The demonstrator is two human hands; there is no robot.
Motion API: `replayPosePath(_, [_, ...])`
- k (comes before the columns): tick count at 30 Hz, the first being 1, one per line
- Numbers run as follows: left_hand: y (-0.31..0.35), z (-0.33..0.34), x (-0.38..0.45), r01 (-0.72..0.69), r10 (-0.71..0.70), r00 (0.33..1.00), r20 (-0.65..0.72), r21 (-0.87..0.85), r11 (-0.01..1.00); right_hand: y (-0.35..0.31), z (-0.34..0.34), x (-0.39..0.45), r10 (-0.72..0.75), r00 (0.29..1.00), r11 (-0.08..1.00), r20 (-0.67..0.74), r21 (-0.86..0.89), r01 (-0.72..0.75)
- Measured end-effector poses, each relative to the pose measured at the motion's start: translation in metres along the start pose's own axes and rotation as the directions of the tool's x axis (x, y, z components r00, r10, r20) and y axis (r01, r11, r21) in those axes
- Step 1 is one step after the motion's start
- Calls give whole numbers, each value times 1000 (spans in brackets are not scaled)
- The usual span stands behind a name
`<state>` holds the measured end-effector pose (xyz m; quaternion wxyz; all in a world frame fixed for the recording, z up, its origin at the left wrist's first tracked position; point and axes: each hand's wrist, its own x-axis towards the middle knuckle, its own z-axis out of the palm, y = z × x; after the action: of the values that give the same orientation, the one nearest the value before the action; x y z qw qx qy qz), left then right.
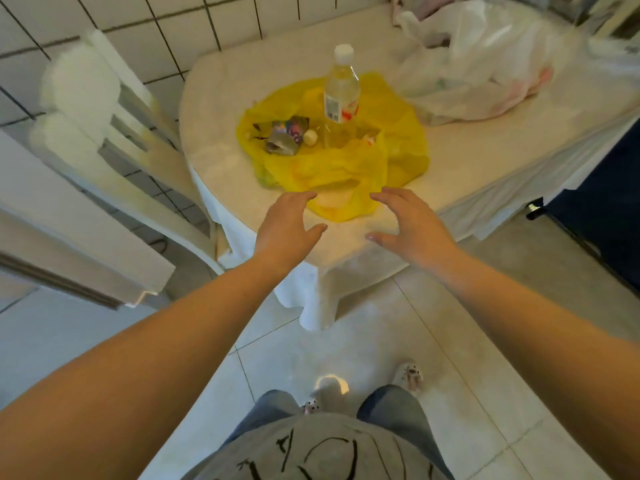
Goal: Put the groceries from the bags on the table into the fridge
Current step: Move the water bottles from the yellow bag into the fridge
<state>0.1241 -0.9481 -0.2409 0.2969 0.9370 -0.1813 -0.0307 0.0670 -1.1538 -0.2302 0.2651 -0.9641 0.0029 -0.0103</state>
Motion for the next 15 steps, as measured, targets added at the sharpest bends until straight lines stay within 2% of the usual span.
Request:
replayPosePath(4, [15,11,52,92,-92,991,-97,-3,996,35,-27,67,-149,989,988,26,-25,149])
replayPosePath(10, [47,24,108,240,-242,932,-270,-42,970,74,-69,148,-352,935,936,47,25,351])
replayPosePath(15, [61,26,132,333,-331,865,-378,-61,941,83,-84,197,-437,894,898,98,103,427])
